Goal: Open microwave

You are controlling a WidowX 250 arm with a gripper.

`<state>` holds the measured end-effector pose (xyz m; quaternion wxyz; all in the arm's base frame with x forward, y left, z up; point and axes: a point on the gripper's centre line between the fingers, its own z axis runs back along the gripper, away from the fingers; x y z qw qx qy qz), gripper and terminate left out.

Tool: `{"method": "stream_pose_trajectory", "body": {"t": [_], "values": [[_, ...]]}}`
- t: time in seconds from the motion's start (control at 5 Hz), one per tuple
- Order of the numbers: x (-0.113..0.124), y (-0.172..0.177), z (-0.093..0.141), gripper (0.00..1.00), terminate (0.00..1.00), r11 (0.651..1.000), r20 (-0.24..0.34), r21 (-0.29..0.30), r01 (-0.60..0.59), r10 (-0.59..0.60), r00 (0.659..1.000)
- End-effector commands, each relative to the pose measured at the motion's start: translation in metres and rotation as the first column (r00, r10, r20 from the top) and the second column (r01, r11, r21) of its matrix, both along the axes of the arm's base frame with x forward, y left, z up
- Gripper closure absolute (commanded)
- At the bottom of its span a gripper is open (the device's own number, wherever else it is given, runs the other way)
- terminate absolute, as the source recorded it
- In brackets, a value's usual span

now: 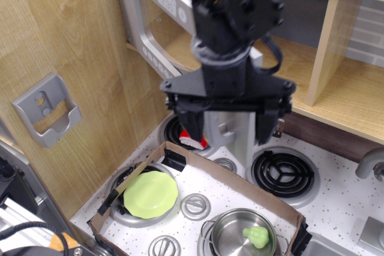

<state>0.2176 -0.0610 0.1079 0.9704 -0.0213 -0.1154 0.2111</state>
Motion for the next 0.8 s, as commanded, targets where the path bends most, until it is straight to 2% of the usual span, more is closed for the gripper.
{"method": "stream_pose_trajectory", "body": {"t": [0.0,0.2,0.4,0.6], "values": [[0.020,-0.069,0.032,0.00,0.00,0.998,0.031,-0.060,-0.030,0.032,0.999],[0.035,-0.093,0.045,0.00,0.00,0.989,0.073,-0.146,0.028,-0.018,0.997],[0.051,-0.102,0.048,0.00,0.00,0.977,0.160,-0.128,0.171,-0.150,0.976],[0.069,-0.097,0.044,0.00,0.00,0.910,0.250,-0.031,0.414,-0.394,0.885]]}}
